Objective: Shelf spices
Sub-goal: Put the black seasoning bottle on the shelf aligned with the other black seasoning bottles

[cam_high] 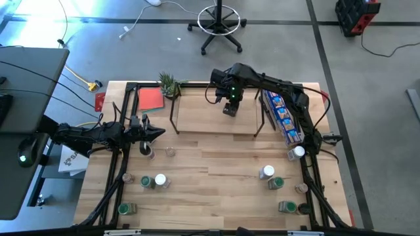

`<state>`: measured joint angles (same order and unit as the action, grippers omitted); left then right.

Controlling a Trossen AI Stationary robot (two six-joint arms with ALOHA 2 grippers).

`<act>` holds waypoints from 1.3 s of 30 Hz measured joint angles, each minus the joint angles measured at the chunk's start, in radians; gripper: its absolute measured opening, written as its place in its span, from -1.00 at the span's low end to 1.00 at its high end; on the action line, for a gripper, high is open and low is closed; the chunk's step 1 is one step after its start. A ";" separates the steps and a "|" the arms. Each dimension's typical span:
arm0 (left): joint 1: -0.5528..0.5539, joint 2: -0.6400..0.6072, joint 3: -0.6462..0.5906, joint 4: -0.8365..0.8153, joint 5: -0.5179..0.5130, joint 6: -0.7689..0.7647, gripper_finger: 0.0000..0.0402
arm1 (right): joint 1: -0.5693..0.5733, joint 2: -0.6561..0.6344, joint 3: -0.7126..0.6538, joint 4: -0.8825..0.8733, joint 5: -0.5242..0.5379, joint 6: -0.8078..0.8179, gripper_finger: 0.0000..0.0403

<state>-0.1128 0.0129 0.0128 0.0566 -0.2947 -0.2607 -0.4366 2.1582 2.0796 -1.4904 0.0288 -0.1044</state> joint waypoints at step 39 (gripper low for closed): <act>0.000 0.000 0.000 -0.006 -0.001 0.000 -1.00 | 0.398 -0.565 -0.170 0.058 0.086 0.183 0.14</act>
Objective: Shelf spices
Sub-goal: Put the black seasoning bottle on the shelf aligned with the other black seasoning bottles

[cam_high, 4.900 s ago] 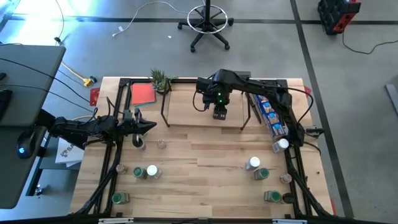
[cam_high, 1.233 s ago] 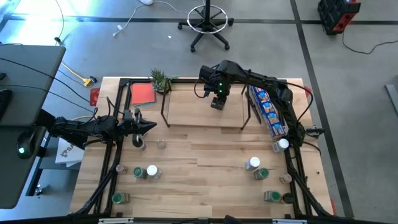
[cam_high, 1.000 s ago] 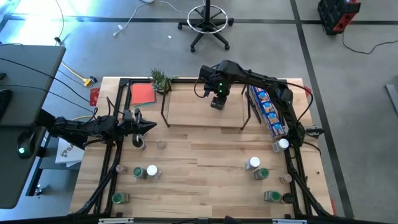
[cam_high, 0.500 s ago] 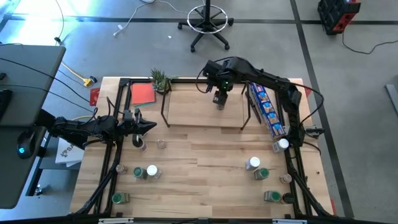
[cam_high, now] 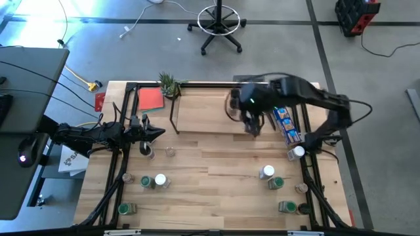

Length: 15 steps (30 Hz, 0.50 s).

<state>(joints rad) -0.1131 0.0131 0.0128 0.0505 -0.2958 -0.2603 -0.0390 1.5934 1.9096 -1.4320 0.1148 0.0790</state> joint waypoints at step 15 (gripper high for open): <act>0.000 0.000 0.000 0.000 -0.003 0.001 -1.00 | 0.610 -0.377 -0.602 0.120 -0.515 0.781 0.14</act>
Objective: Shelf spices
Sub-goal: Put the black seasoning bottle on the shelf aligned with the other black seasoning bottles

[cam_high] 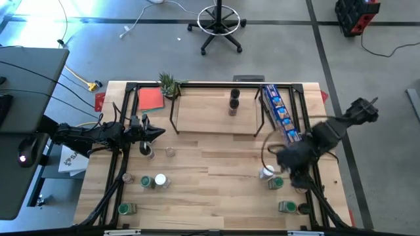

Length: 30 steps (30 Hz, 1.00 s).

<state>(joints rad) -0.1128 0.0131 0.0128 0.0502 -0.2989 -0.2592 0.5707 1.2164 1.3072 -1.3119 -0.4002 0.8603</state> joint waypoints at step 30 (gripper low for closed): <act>0.000 0.000 0.000 0.000 -0.001 -0.055 -1.00 | 0.521 0.327 -0.119 0.237 0.112 0.306 0.53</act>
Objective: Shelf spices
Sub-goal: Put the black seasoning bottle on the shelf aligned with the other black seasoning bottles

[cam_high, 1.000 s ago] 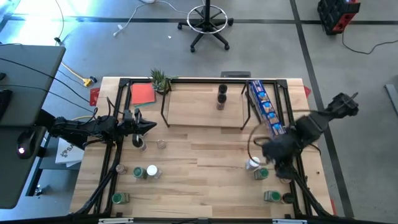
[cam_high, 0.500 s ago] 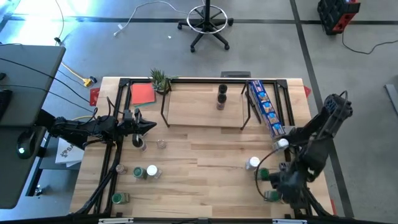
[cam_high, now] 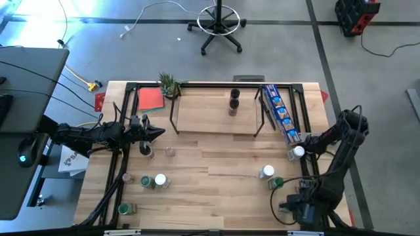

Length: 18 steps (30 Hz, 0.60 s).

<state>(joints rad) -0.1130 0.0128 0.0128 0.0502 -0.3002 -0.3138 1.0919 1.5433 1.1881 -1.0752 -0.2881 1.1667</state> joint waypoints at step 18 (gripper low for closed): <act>0.000 0.000 0.000 0.001 -0.022 -0.026 -1.00 | 0.003 0.108 0.000 0.013 0.009 0.029 0.21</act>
<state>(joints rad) -0.1131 0.0129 0.0128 0.0513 -0.3222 -0.3393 1.0950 1.6516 1.1881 -1.0622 -0.2790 1.1953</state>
